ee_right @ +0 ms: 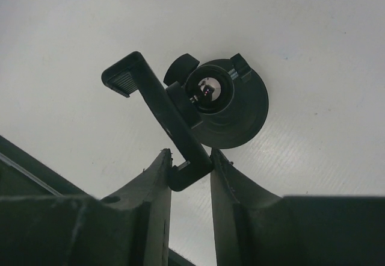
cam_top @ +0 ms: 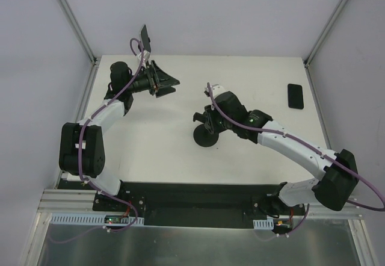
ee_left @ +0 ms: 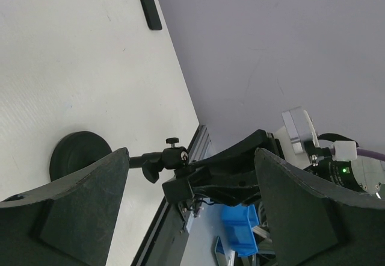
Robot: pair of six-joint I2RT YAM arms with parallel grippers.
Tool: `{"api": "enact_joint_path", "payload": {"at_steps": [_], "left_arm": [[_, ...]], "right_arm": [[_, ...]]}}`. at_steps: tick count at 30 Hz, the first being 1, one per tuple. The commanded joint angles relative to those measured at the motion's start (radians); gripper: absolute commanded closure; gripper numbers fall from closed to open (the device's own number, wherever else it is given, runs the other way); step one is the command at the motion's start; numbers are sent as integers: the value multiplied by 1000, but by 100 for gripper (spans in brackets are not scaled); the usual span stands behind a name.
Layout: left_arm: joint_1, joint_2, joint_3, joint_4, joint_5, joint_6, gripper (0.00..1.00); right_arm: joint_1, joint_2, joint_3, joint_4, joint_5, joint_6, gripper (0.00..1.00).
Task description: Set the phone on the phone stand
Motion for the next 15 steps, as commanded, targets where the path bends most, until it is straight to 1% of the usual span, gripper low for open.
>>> {"api": "enact_joint_path", "payload": {"at_steps": [1, 3, 4, 7, 10, 11, 13, 14, 15], "left_arm": [[-8, 4, 41, 14, 32, 29, 17], [-13, -5, 41, 8, 29, 42, 17], [-14, -5, 45, 0, 27, 52, 17], [-19, -10, 56, -52, 20, 88, 17], [-22, 1, 59, -68, 18, 98, 17], [-23, 6, 59, -71, 18, 96, 17], [-23, 7, 62, -71, 23, 93, 17], [-25, 4, 62, -71, 23, 93, 17], [-23, 1, 62, -72, 20, 98, 17]], "right_arm": [[-4, 23, 89, -52, -115, -164, 99], [-14, 20, 85, -54, -124, -211, 99], [-21, 21, 90, -58, -156, -226, 99], [-44, 23, 102, -75, -190, -282, 99], [-97, 20, 110, -100, -250, -296, 99], [-126, 18, 110, -110, -262, -296, 88], [-140, 2, 108, -120, -269, -305, 71], [-149, -6, 102, -120, -269, -309, 52], [-153, -21, 98, -120, -275, -312, 47]]}}
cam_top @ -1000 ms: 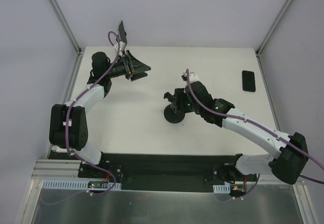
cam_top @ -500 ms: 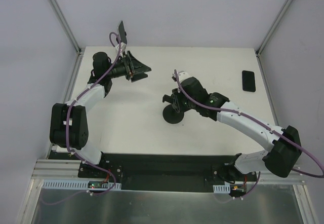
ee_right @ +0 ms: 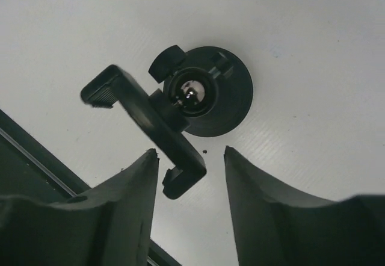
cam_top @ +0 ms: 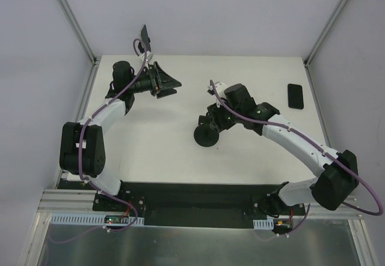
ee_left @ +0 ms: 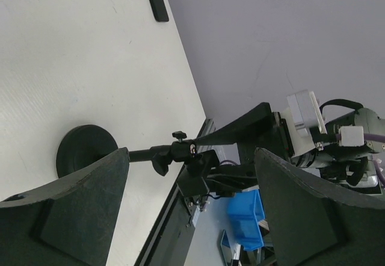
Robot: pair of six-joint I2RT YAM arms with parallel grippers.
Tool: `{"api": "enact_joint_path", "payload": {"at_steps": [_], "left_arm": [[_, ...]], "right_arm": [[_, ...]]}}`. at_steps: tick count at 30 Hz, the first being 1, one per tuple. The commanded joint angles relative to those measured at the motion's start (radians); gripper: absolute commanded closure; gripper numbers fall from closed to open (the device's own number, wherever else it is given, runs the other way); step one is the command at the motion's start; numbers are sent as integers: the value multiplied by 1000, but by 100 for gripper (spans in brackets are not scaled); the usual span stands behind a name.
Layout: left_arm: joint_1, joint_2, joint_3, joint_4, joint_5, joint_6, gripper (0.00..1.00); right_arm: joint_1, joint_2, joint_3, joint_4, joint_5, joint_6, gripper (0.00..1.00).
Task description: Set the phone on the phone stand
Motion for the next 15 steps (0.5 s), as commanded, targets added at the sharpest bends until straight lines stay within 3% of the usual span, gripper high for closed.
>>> {"api": "enact_joint_path", "payload": {"at_steps": [1, 6, 11, 15], "left_arm": [[-12, -10, 42, 1, 21, 34, 17], [-13, -9, 46, -9, 21, 40, 17], [-19, -22, 50, -10, 27, 31, 17], [-21, -33, 50, -13, 24, 36, 16]], "right_arm": [[-29, -58, 42, -24, -50, -50, 42], [-37, -124, 66, -26, -1, -41, 12], [-87, -239, -3, 80, 121, -18, 3], [-218, -331, -86, 186, 405, 187, 4]]}}
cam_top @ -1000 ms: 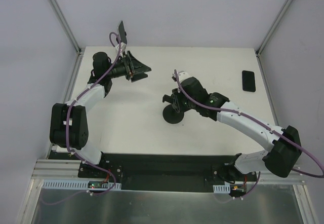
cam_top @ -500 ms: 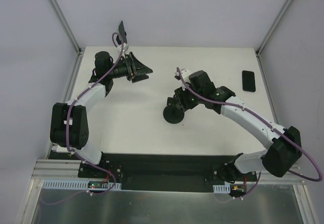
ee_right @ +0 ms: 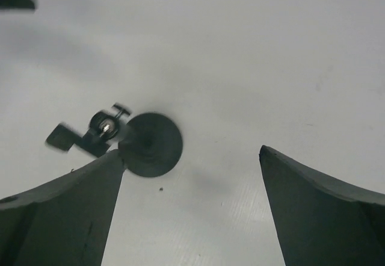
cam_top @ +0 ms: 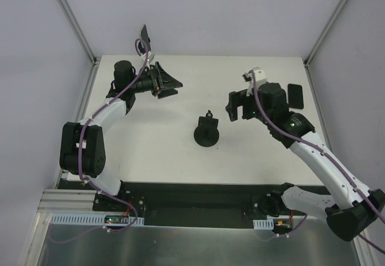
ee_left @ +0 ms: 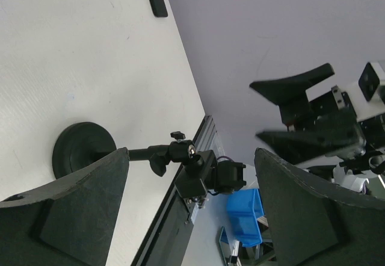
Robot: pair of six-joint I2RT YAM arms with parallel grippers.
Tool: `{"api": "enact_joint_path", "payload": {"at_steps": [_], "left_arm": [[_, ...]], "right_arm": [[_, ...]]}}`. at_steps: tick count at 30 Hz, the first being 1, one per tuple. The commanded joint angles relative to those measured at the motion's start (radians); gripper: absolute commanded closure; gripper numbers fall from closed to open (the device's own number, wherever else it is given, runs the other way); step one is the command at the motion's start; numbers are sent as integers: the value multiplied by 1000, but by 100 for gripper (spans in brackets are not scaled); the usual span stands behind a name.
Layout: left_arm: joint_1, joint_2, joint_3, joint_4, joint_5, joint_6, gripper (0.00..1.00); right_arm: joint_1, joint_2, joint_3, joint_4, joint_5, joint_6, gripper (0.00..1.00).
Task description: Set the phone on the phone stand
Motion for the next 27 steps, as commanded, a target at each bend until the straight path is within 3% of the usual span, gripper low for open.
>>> {"api": "enact_joint_path", "payload": {"at_steps": [1, 2, 5, 9, 14, 21, 27], "left_arm": [[-8, -32, 38, 17, 25, 21, 16], [-10, -29, 38, 17, 25, 19, 16], [-11, -24, 38, 17, 28, 12, 16], [-13, -33, 41, 18, 33, 10, 16], [-13, -32, 43, 18, 36, 4, 16], [-13, -42, 35, 43, 41, -24, 16], [-13, -33, 35, 45, 42, -30, 16]], "right_arm": [[-170, -85, -56, 133, 268, 312, 4], [-285, -83, -62, 142, 248, 365, 4], [-440, -45, -74, 209, 210, 444, 4], [-579, 108, -42, 271, 292, 444, 4], [-763, 303, 21, 360, 193, 569, 4], [-857, 666, 204, 372, 153, 574, 4], [-887, 863, 377, 378, 174, 505, 4]]}}
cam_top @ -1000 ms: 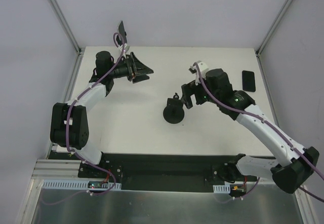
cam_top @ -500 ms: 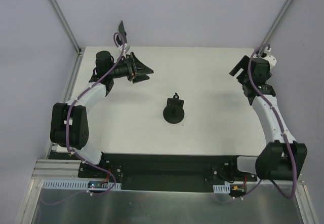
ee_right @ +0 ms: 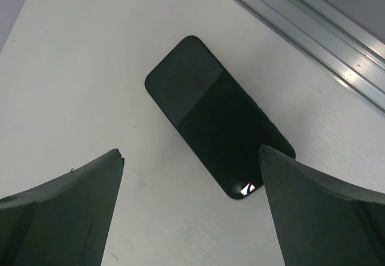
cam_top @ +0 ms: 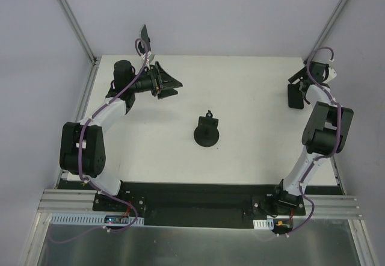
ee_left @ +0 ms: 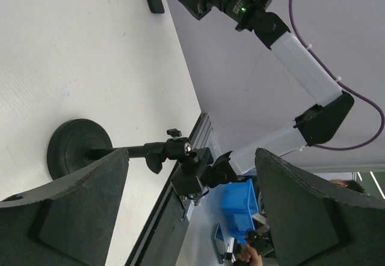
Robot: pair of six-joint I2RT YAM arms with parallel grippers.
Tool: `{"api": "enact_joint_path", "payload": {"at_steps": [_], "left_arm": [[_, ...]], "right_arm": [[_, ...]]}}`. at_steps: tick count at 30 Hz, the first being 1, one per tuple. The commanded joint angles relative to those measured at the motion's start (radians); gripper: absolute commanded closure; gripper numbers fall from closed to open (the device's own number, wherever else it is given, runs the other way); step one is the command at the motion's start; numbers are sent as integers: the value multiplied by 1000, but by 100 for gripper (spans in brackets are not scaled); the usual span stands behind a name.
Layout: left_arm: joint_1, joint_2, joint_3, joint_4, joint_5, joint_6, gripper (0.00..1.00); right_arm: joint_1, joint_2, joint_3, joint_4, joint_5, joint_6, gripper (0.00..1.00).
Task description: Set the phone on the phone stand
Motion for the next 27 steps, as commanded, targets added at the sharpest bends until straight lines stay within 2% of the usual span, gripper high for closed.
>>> {"api": "enact_joint_path", "payload": {"at_steps": [1, 7, 14, 22, 27], "left_arm": [[-12, -28, 31, 49, 26, -16, 16], [-14, -36, 24, 77, 25, -39, 16], [-20, -2, 16, 77, 15, -27, 16], [-25, 39, 25, 60, 22, -12, 16], [-25, 45, 28, 54, 23, -10, 16]], "right_arm": [[-23, 96, 137, 33, 13, -27, 4], [-67, 205, 264, -51, -45, 24, 4], [-94, 280, 312, -127, -162, 78, 4], [-97, 346, 410, -269, -154, -16, 4], [-92, 354, 431, -289, -186, -85, 4]]}}
